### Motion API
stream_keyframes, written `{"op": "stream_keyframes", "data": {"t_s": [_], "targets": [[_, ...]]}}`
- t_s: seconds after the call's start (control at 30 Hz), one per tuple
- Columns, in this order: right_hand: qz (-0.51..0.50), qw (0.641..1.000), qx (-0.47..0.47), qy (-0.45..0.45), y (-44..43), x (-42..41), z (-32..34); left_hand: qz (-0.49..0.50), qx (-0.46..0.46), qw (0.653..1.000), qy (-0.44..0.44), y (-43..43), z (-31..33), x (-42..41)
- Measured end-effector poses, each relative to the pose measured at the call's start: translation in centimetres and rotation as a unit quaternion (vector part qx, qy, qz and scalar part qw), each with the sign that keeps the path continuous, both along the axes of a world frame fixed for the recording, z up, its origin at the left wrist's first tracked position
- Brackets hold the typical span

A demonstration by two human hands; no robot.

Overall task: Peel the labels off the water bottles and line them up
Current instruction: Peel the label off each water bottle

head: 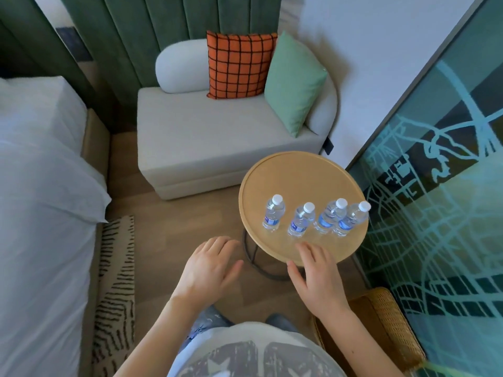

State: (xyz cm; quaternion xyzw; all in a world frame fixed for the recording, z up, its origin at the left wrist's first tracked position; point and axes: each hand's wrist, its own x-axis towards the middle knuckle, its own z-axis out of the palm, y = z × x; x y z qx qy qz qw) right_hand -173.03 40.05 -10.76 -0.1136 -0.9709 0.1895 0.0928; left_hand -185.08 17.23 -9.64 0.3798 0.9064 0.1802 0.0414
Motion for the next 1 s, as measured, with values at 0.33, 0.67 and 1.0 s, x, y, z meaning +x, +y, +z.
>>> {"op": "stream_keyframes", "data": {"t_s": [0.33, 0.67, 1.0], "targets": [[0.010, 1.000, -0.023, -0.017, -13.6, -13.9, -0.9, 0.050, -0.033, 0.998, -0.004, -15.2, 0.4, -13.4], [0.024, 0.999, -0.029, 0.013, -21.1, -27.5, 1.1, 0.084, 0.005, 0.996, 0.023, -23.5, 2.6, -27.7], [-0.025, 0.999, -0.010, -0.023, -14.8, -39.7, -0.6, -0.014, -0.030, 0.999, -0.035, -14.6, 0.2, -40.1]]}}
